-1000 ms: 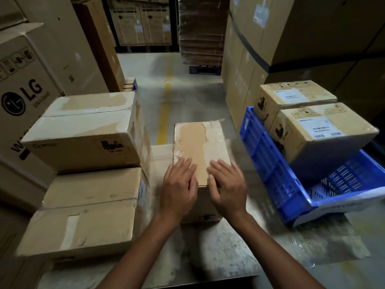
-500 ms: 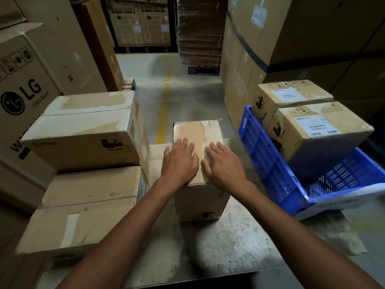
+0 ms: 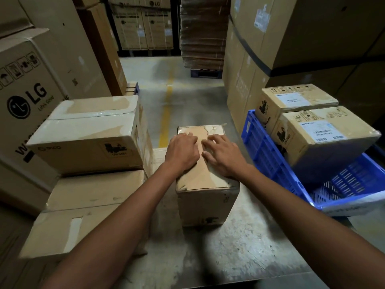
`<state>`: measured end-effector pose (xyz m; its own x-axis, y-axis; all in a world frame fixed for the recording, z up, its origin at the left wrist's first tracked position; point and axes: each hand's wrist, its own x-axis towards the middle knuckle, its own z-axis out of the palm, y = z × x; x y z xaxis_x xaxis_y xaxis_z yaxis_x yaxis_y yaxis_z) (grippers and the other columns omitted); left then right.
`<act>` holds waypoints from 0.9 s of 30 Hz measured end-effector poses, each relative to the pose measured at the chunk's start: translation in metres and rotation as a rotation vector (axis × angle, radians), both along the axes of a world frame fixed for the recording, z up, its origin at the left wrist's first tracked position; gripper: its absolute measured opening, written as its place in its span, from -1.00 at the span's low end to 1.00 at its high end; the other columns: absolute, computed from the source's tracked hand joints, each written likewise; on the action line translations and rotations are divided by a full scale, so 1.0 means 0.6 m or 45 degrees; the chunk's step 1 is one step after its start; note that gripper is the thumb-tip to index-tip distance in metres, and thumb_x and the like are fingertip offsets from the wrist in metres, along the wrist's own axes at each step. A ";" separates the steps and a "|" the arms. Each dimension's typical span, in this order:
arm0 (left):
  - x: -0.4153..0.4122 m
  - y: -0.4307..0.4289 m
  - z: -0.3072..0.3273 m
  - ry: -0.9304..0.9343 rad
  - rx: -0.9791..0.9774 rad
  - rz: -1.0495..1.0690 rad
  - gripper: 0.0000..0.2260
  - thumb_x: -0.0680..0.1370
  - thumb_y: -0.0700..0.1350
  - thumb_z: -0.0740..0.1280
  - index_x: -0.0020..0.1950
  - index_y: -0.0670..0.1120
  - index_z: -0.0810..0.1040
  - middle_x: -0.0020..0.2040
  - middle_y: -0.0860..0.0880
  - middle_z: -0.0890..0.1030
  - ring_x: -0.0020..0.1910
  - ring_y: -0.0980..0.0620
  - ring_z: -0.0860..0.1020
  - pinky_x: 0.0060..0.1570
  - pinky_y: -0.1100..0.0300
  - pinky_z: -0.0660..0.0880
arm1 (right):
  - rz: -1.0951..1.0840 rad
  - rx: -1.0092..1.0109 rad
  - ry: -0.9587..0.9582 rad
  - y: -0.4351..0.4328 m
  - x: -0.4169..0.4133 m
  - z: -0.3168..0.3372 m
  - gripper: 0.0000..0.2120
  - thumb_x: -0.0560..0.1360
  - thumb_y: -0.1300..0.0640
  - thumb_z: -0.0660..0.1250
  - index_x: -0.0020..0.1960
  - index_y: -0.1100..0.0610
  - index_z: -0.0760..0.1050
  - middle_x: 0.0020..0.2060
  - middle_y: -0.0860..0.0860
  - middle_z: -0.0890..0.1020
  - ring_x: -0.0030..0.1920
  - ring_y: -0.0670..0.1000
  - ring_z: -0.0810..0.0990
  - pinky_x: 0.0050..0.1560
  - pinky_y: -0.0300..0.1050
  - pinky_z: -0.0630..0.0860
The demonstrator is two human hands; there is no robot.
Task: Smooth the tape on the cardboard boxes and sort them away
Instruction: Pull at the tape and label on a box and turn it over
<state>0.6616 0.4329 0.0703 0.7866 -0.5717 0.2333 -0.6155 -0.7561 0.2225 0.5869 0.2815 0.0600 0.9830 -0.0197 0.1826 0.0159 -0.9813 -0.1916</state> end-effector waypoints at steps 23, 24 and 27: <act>-0.082 0.087 -0.051 1.642 -2.090 0.426 -0.31 0.62 0.36 -0.01 0.33 -0.20 0.51 0.07 -0.16 0.63 0.06 -0.11 0.59 0.11 -0.06 0.52 | -0.691 2.160 -0.316 -0.011 -0.127 -0.044 -0.46 0.64 -0.29 0.06 -0.04 0.10 0.61 -0.26 0.00 0.71 -0.21 -0.03 0.69 -0.22 -0.16 0.60; -0.091 0.086 -0.061 1.662 -2.077 0.454 -0.30 0.61 0.36 0.00 0.36 -0.21 0.49 0.13 -0.20 0.62 0.14 -0.16 0.57 0.24 -0.12 0.48 | -0.674 2.168 -0.271 -0.008 -0.132 -0.049 -0.45 0.63 -0.28 0.09 -0.03 0.15 0.61 -0.33 -0.02 0.70 -0.31 -0.08 0.68 -0.33 -0.23 0.57; -0.128 0.082 -0.104 1.742 -1.965 0.533 -0.34 0.63 0.33 0.01 0.33 -0.20 0.50 0.26 -0.29 0.58 0.29 -0.28 0.53 0.39 -0.21 0.37 | -0.667 2.207 -0.082 0.010 -0.150 -0.081 -0.14 0.31 -0.54 0.31 0.07 0.26 0.60 -0.24 0.13 0.72 -0.31 0.02 0.69 -0.30 -0.13 0.62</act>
<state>0.5845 0.4823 0.0077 0.8265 -0.3118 -0.4686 0.5624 0.4234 0.7102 0.4971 0.2876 0.0112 0.8062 -0.4799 -0.3459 -0.1476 0.4031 -0.9032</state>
